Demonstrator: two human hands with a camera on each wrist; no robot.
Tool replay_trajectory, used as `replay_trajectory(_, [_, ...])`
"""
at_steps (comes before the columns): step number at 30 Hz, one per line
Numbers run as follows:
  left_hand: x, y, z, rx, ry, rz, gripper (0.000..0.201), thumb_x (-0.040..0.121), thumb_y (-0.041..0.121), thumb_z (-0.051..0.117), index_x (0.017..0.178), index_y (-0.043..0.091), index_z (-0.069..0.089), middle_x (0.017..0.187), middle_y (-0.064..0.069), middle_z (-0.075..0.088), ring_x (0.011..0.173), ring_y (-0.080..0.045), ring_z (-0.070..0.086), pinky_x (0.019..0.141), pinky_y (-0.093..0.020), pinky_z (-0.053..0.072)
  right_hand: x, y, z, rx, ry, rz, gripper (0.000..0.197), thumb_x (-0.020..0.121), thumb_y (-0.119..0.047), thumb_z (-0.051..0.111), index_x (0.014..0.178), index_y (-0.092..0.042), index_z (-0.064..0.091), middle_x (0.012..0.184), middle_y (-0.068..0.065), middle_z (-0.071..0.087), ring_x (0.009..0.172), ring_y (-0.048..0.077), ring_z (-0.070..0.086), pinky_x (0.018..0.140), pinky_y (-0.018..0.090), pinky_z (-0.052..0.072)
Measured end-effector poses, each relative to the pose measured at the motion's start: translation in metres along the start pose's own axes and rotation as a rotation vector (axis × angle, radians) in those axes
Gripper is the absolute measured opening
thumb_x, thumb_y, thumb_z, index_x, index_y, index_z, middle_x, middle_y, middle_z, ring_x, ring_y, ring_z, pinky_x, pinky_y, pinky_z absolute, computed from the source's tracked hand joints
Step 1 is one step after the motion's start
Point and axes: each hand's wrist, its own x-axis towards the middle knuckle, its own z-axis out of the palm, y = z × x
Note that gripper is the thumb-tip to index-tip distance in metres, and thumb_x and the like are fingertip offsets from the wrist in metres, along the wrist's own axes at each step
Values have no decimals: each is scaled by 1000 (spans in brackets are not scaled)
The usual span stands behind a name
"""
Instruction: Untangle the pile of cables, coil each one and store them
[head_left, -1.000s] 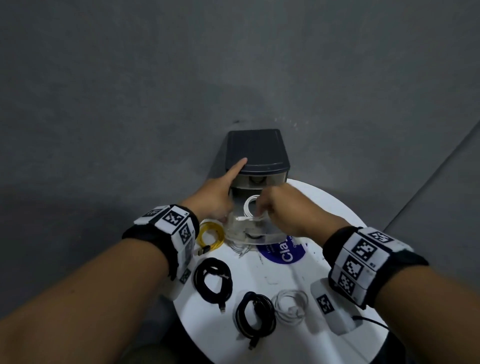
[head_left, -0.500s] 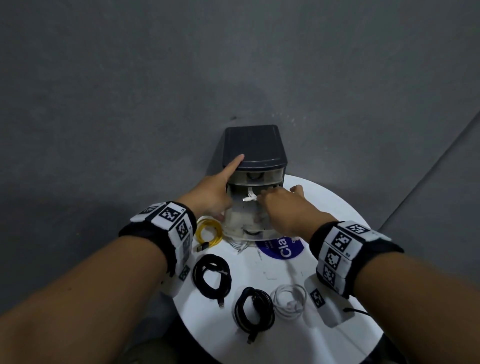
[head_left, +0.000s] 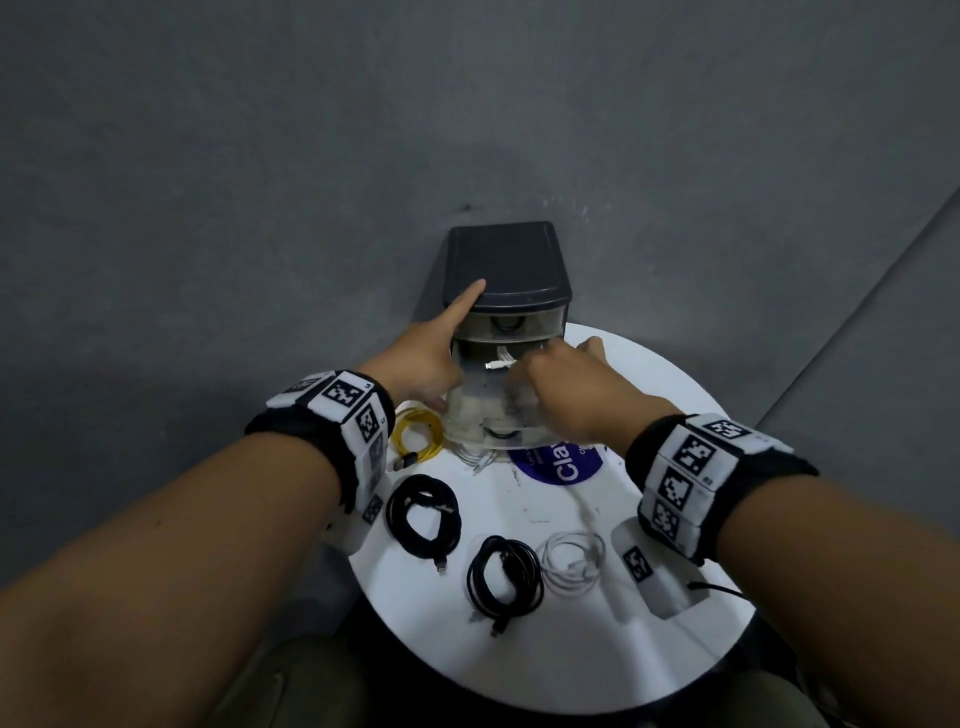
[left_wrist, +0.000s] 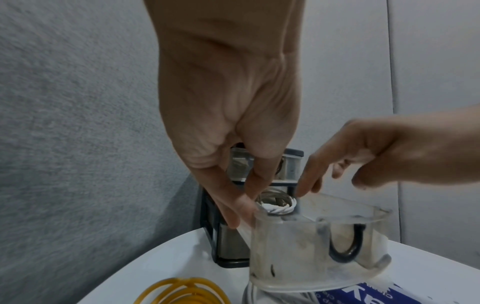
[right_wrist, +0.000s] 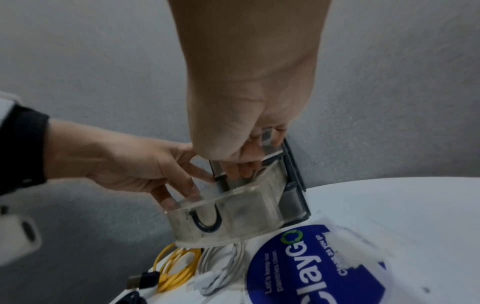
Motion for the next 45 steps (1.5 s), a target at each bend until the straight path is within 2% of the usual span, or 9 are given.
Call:
replay_trajectory(3, [2, 0, 0, 4, 1, -12, 116, 89, -13, 59, 150, 66, 1, 145, -19, 51, 111, -41, 63, 67, -47, 64, -14, 2, -14, 153, 118, -14, 25, 85, -18, 61, 108, -27, 68, 109, -1, 62, 102, 25, 57, 88, 46, 46])
replay_trajectory(5, [2, -1, 1, -10, 2, -14, 117, 88, -14, 59, 149, 68, 1, 143, -20, 53, 111, -42, 64, 66, -47, 64, -24, 0, -22, 294, 163, -34, 19, 83, -17, 57, 97, -25, 68, 96, -1, 62, 87, 24, 59, 76, 41, 53])
replay_trajectory(9, [1, -1, 3, 9, 10, -8, 118, 86, -14, 58, 148, 69, 0, 141, -21, 55, 103, -40, 67, 65, -47, 64, -41, -14, -25, 326, 0, -122, 15, 86, -18, 57, 87, -20, 73, 78, -1, 67, 73, 20, 59, 68, 33, 51])
replay_trajectory(14, [-2, 4, 2, 18, -3, -11, 119, 87, -17, 55, 149, 67, -1, 154, -16, 44, 98, -38, 69, 65, -47, 64, -45, -33, 5, 217, -323, -188, 42, 99, -18, 52, 140, -28, 59, 141, 4, 59, 125, 27, 54, 102, 35, 44])
replay_trajectory(18, [-3, 9, 3, 34, -4, -30, 119, 88, -18, 54, 151, 65, -3, 156, -18, 40, 105, -38, 66, 69, -49, 64, -40, -43, 24, 8, -369, -152, 64, 98, -4, 44, 153, -34, 37, 134, 12, 57, 113, 32, 59, 84, 41, 50])
replay_trajectory(20, [-3, 9, 3, 38, -2, -32, 119, 88, -19, 54, 151, 64, -4, 157, -18, 39, 107, -39, 65, 69, -49, 64, -37, -48, 29, -97, -364, -130, 58, 97, -4, 46, 150, -24, 40, 119, 13, 62, 100, 33, 63, 73, 41, 53])
replay_trajectory(26, [1, 4, 2, -13, -18, -37, 122, 86, -19, 56, 146, 72, 0, 159, -11, 37, 109, -39, 64, 67, -49, 64, -38, -50, 30, -164, -254, -184, 35, 100, -10, 47, 135, -10, 53, 118, 15, 66, 103, 36, 65, 74, 42, 50])
replay_trajectory(39, [3, 4, 0, -16, -33, -48, 121, 87, -18, 56, 147, 71, 0, 161, -12, 34, 106, -37, 65, 68, -48, 64, -31, -46, 40, -125, -215, -253, 18, 95, -14, 53, 101, -15, 70, 95, 8, 71, 84, 32, 67, 68, 36, 53])
replay_trajectory(45, [3, 4, 0, -7, -33, -47, 120, 87, -18, 56, 148, 69, -1, 153, -15, 44, 107, -39, 66, 69, -50, 64, -26, -32, 23, 61, -281, -315, 17, 95, -24, 63, 82, -16, 55, 84, 5, 60, 78, 27, 57, 68, 35, 44])
